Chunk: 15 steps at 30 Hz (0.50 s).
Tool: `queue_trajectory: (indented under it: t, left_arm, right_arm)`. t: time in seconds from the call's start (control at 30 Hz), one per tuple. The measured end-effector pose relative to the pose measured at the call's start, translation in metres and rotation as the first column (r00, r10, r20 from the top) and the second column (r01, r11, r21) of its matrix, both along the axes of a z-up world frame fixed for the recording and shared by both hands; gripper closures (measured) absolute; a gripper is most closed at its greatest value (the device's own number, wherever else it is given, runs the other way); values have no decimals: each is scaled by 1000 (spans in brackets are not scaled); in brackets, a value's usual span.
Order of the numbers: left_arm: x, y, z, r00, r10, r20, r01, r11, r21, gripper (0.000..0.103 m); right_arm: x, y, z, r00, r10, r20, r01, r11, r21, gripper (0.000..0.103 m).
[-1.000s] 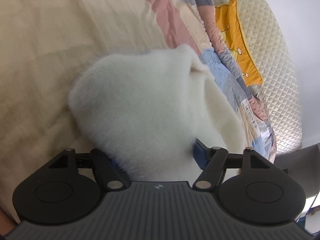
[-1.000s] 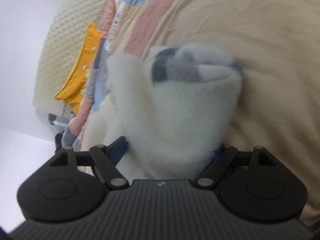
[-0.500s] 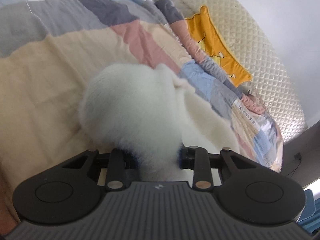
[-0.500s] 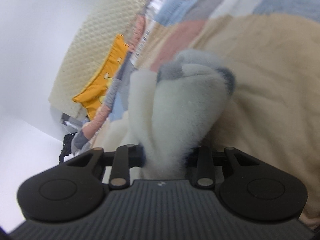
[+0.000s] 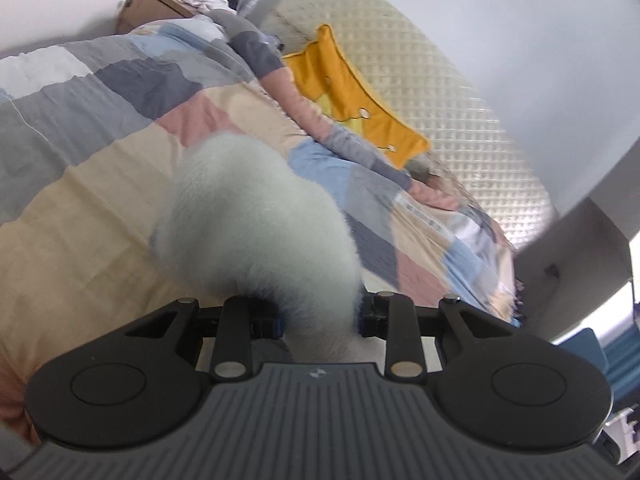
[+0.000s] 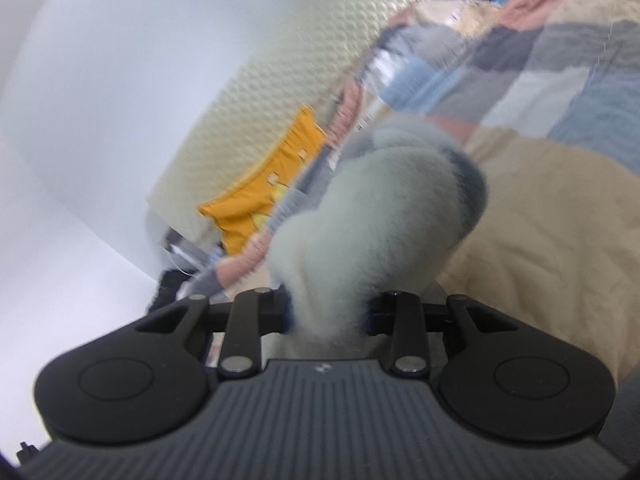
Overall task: Fold large clothes
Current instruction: 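Grasp the hem with the left tool while the right tool grasps it, lift and fold over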
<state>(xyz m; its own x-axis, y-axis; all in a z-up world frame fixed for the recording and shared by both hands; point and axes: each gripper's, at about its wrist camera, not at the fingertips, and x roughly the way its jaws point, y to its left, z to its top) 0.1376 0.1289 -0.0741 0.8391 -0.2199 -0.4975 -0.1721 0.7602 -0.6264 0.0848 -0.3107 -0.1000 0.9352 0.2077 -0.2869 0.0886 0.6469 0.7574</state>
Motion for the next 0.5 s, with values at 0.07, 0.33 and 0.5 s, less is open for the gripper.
queue_trajectory:
  t: [0.07,0.33,0.5]
  left_arm:
    - [-12,-2,6,1000,-19,-2,19,1000,-1,69]
    - [-42,-6,-13,1000,8,-28,-10,998,-60,68]
    - [-39,3,-23,1000,21,-14,-23,991,-132,65]
  right_arm:
    - [-15,-5,4,1000,2,15,-2,1000,11,69]
    - [-42,-15,-17,1000,17,-20,-16,1000,27,61]
    - [-35,-19,-22,999,49,-8,-48,994,97,37]
